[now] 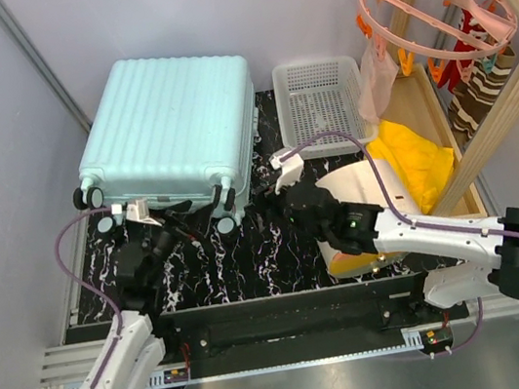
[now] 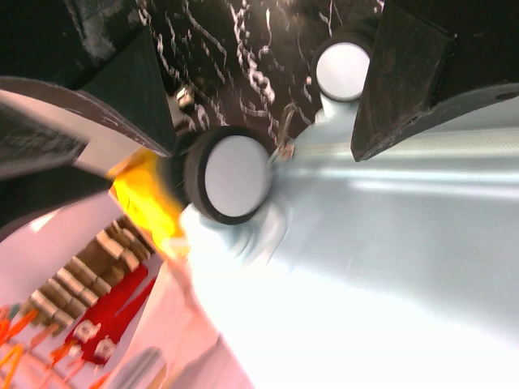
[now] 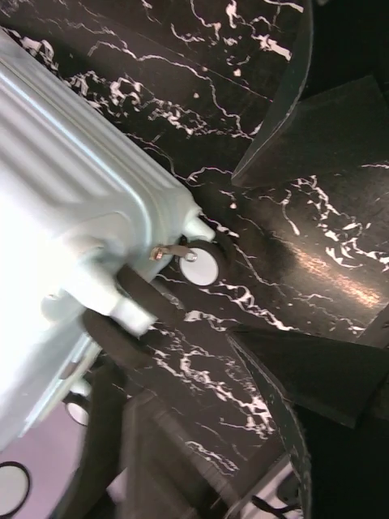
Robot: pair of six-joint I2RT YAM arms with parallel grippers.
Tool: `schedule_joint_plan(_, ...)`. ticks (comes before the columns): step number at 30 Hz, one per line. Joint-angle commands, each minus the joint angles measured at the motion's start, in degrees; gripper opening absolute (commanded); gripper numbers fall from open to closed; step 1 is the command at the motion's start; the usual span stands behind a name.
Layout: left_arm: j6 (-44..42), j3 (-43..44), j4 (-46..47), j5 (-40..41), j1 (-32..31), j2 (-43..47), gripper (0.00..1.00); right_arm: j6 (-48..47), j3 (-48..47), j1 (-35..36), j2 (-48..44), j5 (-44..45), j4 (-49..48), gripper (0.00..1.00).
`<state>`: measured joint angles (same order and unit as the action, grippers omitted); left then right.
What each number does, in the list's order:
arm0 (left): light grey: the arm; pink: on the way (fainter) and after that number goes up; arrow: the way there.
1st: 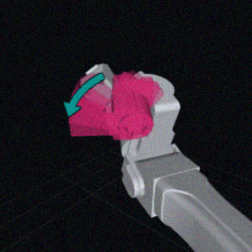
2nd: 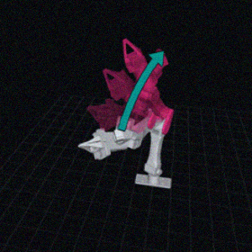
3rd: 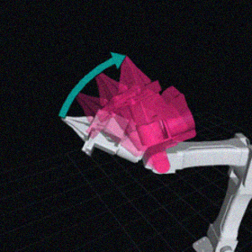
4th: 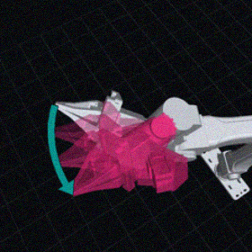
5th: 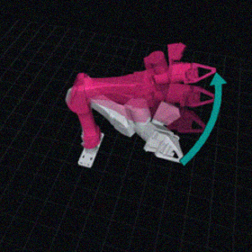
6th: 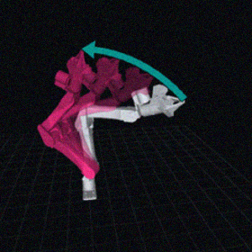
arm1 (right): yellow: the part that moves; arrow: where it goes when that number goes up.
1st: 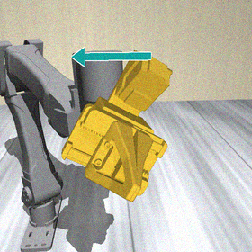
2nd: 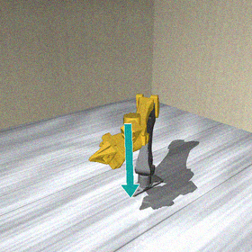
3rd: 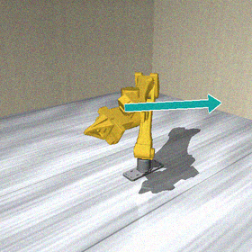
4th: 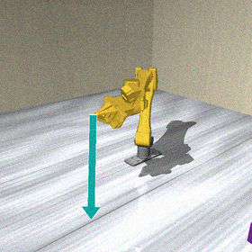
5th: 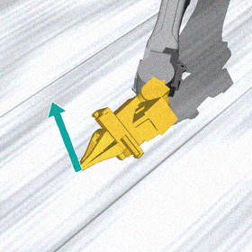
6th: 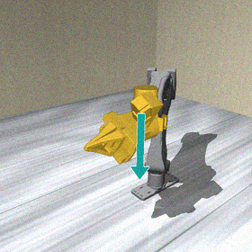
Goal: Open, take out, and arrange the luggage
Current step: Unzip the luggage at the center of the board.
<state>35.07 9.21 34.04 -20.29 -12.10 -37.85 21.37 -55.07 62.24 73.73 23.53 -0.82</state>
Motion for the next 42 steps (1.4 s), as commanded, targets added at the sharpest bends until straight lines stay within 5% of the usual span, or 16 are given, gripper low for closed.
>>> schedule_joint_plan(1, 1.38, 7.21, -13.74, 0.89, 0.06, 0.68, 0.95, 0.52, 4.88, 1.66, -0.18, -3.4, -6.11, 0.78)
schedule_joint_plan(6, 7.2, 12.04, -8.9, -7.47, -0.12, -4.87, 0.99, -0.45, 6.64, 3.59, 4.22, -0.25, -10.85, 0.78)
schedule_joint_plan(11, 2.02, 19.08, -17.43, -11.33, -1.26, -9.43, 0.99, -0.27, 8.49, 3.77, 10.01, 1.86, -21.76, 0.75)
schedule_joint_plan(17, -0.08, 24.79, -21.9, -13.54, -4.33, -14.43, 0.99, -1.93, 11.64, 3.24, 17.49, 4.6, -36.69, 0.59)
schedule_joint_plan(28, -8.43, 35.25, -37.64, -13.01, -7.85, -21.39, 0.99, -0.27, 12.18, -2.12, 24.61, 1.17, -45.58, 0.54)
schedule_joint_plan(42, -11.95, 40.27, -43.45, -16.89, -9.35, -26.58, 0.75, -2.56, 10.86, -2.73, 29.71, 0.38, -52.96, 0.52)
